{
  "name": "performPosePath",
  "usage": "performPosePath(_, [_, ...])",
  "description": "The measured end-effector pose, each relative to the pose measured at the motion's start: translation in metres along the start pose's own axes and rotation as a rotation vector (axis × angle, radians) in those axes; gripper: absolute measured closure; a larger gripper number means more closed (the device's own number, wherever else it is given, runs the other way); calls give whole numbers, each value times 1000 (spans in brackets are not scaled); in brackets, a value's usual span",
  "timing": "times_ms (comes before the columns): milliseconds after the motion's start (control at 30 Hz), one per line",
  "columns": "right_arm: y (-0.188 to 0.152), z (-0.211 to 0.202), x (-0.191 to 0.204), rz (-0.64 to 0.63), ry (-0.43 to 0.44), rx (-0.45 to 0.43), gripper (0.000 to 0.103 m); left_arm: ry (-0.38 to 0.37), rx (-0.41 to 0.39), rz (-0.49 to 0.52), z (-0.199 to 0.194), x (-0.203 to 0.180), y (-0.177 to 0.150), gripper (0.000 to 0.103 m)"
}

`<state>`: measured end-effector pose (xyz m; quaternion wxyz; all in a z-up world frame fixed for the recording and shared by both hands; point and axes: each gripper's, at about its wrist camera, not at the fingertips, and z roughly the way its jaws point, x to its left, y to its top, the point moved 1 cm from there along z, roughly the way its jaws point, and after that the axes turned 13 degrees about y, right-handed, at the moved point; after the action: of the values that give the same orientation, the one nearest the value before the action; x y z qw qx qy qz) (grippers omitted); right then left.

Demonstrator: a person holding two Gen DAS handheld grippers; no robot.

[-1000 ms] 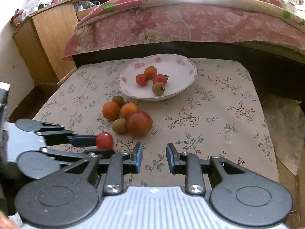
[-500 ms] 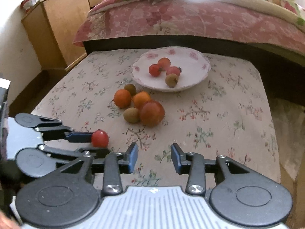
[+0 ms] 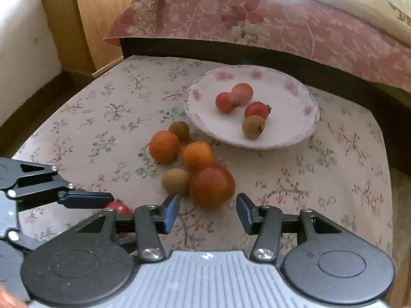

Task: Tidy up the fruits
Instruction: 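Grasp a red cherry tomato with the left gripper while the right gripper grasps the large red tomato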

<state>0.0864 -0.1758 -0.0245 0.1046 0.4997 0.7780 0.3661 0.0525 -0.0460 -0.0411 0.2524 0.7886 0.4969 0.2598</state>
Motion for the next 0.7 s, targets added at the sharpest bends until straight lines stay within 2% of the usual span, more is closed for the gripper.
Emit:
performPosePath(333, [10,18,-17,23,36,-2,54,14,6,9,9,-3,0,41])
performPosePath(400, [7,18,-16,32,41,2,59,18,5,9,10,-3,0,41])
performPosePath(500, [5,16,-11,32,28,12,61,17,8,-5,10,0,0,46])
performPosePath(533, [5,14,-9,37,25,17,61,19,8,-11,10,1,1,53])
performPosePath(567, [4,12,-9,45,26,22,61,19,10,-17,10,3,1,55])
performPosePath(700, [-3,2,-7,68,24,37,61,15,13,-21,6,4,1,62])
